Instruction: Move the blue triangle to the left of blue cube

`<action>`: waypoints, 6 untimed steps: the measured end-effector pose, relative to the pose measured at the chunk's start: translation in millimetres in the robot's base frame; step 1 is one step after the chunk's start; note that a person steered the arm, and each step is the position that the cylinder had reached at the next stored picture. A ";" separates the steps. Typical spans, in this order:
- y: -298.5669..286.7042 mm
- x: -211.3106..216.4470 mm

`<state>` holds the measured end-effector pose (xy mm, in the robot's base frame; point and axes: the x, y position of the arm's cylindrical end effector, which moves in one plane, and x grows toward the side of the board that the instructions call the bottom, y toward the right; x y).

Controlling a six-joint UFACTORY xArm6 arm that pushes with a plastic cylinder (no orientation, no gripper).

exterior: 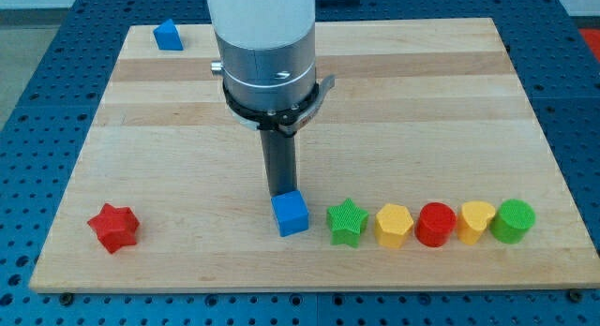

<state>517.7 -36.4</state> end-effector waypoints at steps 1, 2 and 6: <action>0.0 3.5; 0.0 13.5; -28.3 -113.2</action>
<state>404.4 -64.7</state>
